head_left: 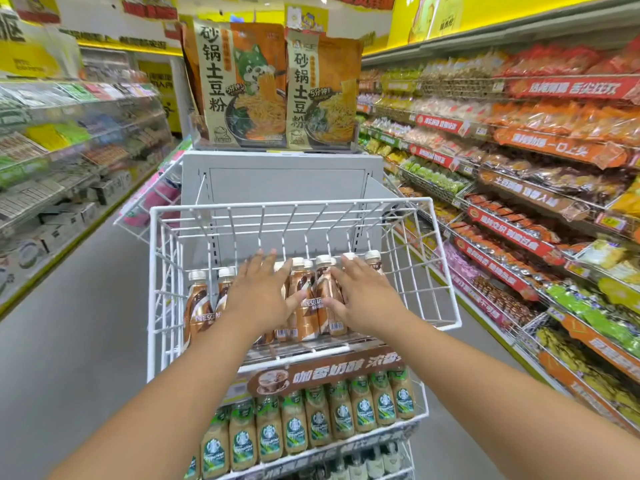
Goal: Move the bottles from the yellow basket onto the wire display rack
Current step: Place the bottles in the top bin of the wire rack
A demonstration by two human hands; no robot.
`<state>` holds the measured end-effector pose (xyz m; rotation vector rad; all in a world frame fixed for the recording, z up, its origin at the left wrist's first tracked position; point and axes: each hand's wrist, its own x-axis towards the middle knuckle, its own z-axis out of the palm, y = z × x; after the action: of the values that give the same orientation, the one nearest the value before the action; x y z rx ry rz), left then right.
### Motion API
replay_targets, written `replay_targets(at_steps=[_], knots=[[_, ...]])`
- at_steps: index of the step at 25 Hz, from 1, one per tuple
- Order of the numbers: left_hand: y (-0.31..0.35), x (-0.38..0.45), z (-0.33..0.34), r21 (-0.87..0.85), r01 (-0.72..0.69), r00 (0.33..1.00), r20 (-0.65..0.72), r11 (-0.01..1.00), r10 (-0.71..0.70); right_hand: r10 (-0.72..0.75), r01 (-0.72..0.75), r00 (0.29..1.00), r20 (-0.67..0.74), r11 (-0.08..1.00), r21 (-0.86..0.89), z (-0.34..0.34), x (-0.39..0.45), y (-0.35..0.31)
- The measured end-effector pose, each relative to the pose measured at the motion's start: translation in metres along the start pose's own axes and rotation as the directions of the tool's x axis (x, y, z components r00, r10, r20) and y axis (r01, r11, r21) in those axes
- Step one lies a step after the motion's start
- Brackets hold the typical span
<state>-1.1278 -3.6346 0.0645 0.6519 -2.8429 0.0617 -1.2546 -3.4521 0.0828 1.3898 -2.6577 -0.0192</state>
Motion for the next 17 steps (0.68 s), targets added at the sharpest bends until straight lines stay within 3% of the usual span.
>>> replay_targets(at_steps=[9,17], knots=[[0.086,-0.102,-0.050,0.157,0.114,0.993,-0.022,0.981,-0.112,-0.022,0.020,0.999,-0.044,0.999,-0.040,-0.020,-0.111,0.030],[0.206,-0.229,-0.069,0.083,0.170,0.985,-0.027,0.982,-0.168,-0.032,0.035,0.998,-0.052,0.998,0.054,-0.028,-0.267,0.069]])
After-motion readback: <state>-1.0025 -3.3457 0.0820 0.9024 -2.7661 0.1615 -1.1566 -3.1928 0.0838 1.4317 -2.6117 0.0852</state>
